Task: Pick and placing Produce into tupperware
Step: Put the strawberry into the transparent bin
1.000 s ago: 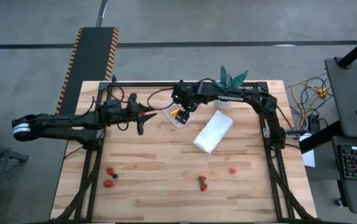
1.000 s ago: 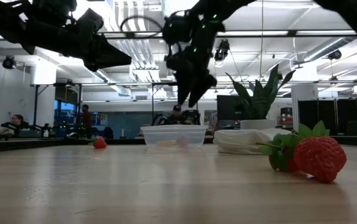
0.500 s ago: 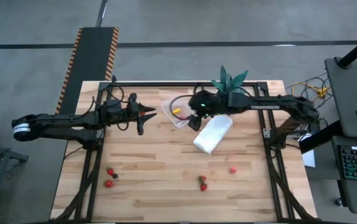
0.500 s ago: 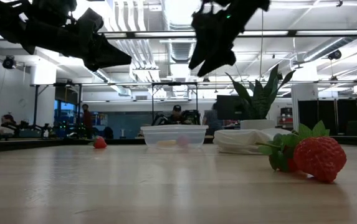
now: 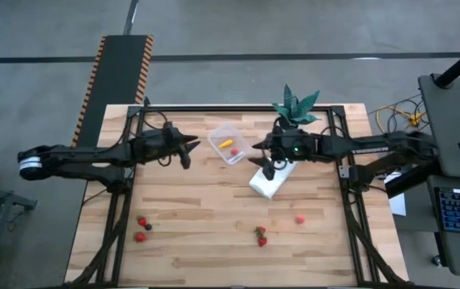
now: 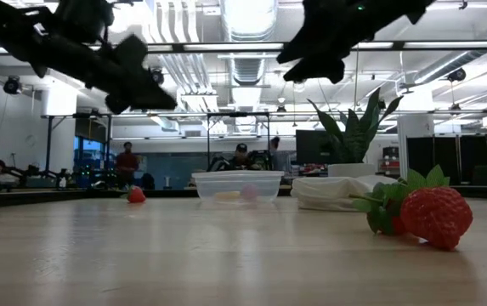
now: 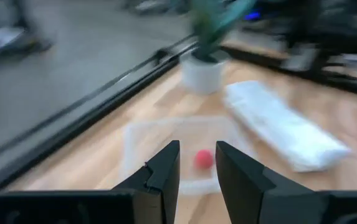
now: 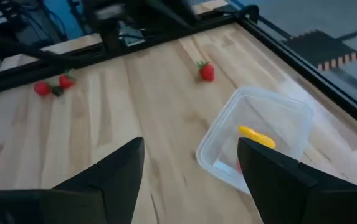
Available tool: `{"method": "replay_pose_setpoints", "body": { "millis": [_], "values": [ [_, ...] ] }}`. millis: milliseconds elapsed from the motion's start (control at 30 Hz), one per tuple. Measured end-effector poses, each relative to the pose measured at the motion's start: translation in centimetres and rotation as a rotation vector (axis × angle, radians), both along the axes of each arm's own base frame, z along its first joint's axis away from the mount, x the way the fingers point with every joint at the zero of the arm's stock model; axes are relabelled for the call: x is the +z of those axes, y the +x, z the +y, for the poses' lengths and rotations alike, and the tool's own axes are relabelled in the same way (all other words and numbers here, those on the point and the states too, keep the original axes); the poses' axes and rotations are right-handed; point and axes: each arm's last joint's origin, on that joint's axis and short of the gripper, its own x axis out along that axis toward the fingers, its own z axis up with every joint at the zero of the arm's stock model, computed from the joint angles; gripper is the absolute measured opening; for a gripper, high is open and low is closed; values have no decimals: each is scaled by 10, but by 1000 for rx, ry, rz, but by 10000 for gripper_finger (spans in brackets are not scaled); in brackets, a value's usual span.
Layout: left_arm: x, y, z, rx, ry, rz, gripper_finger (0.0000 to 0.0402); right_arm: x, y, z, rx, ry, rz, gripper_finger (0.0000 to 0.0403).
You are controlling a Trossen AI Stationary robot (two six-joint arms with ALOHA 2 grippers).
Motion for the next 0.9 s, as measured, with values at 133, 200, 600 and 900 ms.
{"method": "replay_pose_setpoints", "body": {
  "millis": [133,200,600,900],
  "values": [
    [-16,-3,4,224,-178,139,88,-12,-12,5,33,-33,-12,244],
    [-26,-7,6,324,-290,232,88,-17,-18,6,32,-32,-19,243],
    [-16,4,22,571,-499,565,88,-37,-39,7,36,-49,-86,249],
    [-28,26,46,600,-541,661,95,-51,-51,8,50,-53,-58,254]
  ]
}}
